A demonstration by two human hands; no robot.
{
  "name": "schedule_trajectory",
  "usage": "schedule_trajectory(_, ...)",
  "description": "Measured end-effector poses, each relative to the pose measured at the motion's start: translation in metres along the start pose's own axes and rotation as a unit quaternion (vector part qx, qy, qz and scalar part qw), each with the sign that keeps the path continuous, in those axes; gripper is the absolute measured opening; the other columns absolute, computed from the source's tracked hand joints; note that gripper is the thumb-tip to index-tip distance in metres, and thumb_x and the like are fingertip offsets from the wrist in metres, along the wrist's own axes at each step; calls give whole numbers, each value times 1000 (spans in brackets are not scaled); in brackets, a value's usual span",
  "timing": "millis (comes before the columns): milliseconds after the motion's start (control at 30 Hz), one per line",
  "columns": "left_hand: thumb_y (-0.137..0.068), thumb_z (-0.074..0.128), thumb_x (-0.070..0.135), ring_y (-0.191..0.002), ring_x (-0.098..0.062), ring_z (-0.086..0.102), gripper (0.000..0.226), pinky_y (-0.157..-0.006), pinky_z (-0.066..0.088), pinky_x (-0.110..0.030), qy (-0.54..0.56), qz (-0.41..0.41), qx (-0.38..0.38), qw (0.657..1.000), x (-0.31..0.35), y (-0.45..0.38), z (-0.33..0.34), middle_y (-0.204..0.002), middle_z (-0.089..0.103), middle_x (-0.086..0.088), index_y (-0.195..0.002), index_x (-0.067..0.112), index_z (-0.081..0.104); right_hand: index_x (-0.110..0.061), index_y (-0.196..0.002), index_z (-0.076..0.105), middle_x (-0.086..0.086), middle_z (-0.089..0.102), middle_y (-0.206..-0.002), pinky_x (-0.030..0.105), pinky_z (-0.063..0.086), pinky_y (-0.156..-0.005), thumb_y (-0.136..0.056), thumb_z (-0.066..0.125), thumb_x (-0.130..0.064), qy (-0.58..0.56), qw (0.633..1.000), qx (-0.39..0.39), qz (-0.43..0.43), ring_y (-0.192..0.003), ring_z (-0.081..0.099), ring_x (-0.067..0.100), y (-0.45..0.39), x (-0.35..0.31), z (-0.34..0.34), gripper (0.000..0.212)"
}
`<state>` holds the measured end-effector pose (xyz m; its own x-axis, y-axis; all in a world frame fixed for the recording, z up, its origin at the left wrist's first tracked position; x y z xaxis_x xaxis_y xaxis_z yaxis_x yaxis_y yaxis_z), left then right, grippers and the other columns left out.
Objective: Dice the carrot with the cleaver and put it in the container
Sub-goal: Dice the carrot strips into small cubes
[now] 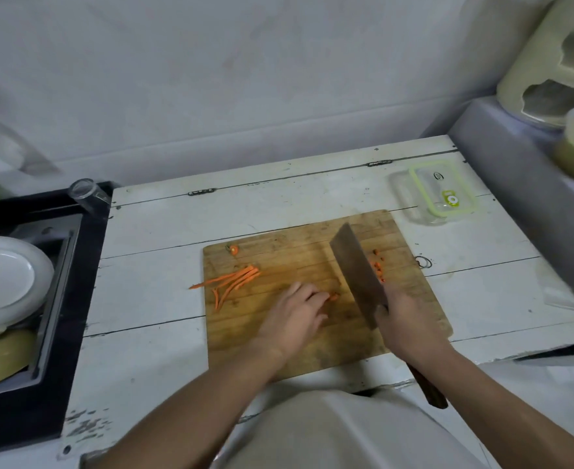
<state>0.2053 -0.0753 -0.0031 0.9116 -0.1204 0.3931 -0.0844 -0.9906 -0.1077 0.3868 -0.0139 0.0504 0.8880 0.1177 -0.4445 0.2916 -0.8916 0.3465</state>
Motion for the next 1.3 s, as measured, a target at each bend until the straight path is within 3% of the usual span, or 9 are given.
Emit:
schedule_trajectory(100, -96, 66, 14, -110, -17, 53, 35, -97, 51, -35, 35, -44, 47, 997, 0, 9, 7, -121, 65, 2, -130, 16, 68, -18, -122, 45, 5, 64, -85, 40, 52, -67, -97, 45, -15, 81, 996, 13, -34, -78, 63, 30, 9, -6, 12, 25)
schedule_trajectory(200, -91, 68, 6, -115, -17, 55, 43, -104, 48, -32, 15, -4, 55, 998, -2, 20, 10, -128, 64, 0, -134, 14, 66, -19, -119, 42, 6, 61, -82, 37, 42, -61, -96, 42, -10, 109, 992, 6, -56, -78, 63, 33, 15, -18, 27, 24)
schedule_trajectory(300, -82, 72, 1, -118, -18, 55, 52, -107, 47, -32, -32, 40, 44, 998, -1, 22, 12, -131, 65, -2, -133, 11, 67, -20, -114, 45, 8, 65, -85, 40, 49, -63, -96, 43, -12, 102, 992, 1, -69, -78, 63, 35, 13, -21, 29, 20)
schedule_trajectory(367, -81, 73, -1, -117, -18, 55, 55, -106, 48, -31, -38, 45, 39, 998, -1, 21, 13, -133, 65, -3, -135, 11, 66, -19, -111, 44, 7, 63, -81, 39, 44, -59, -98, 43, -13, 84, 994, 3, -68, -74, 62, 33, 12, -18, 22, 14)
schedule_trajectory(533, -81, 74, 2, -121, -18, 53, 60, -104, 48, -29, -67, 53, 24, 996, 5, 24, 13, -138, 63, -1, -139, 13, 63, -18, -118, 41, 2, 55, -75, 37, 35, -57, -104, 38, -20, 107, 989, 36, -95, -66, 51, 29, 24, -14, 6, 14)
schedule_trajectory(800, -82, 72, 0, -118, -22, 55, 59, -99, 54, -33, -76, 51, 9, 996, 2, 22, 18, -138, 62, -7, -139, 7, 61, -19, -124, 34, 5, 68, -94, 35, 37, -64, -92, 49, -4, 242, 963, -28, -117, -82, 67, 30, 37, -23, 25, 38)
schedule_trajectory(900, -83, 72, 0, -116, -22, 55, 55, -98, 54, -33, -69, 54, 17, 996, 2, 22, 18, -134, 64, -7, -137, 5, 63, -17, -120, 35, 2, 69, -93, 34, 41, -62, -93, 46, -1, 278, 953, -27, -116, -82, 69, 26, 31, -34, 28, 33)
schedule_trajectory(1133, -90, 68, 4, -121, -23, 54, 51, -103, 51, -34, -44, 59, 14, 997, -2, 24, 24, -137, 61, -8, -140, 4, 59, -21, -100, 30, 9, 65, -85, 39, 43, -63, -97, 36, -3, 155, 986, 5, -64, -79, 64, 36, -4, -34, 24, 20)
schedule_trajectory(1300, -97, 47, 20, -125, -20, 49, 47, -111, 40, -30, -55, 53, 29, 997, -4, 25, 25, -142, 60, -5, -141, 7, 59, -20, -109, 34, 7, 66, -82, 37, 34, -58, -101, 41, -12, 189, 977, 19, -102, -68, 58, 33, 18, -22, 19, 13)
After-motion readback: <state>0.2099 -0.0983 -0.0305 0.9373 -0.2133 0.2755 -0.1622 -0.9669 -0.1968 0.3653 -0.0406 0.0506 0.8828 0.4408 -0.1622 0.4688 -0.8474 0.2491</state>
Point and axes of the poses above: each hand's wrist, its own y-axis away from the middle knuckle, its own z-axis out of the palm, x = y × z, the point moved 6 cm from there along -y, towards the middle knuckle
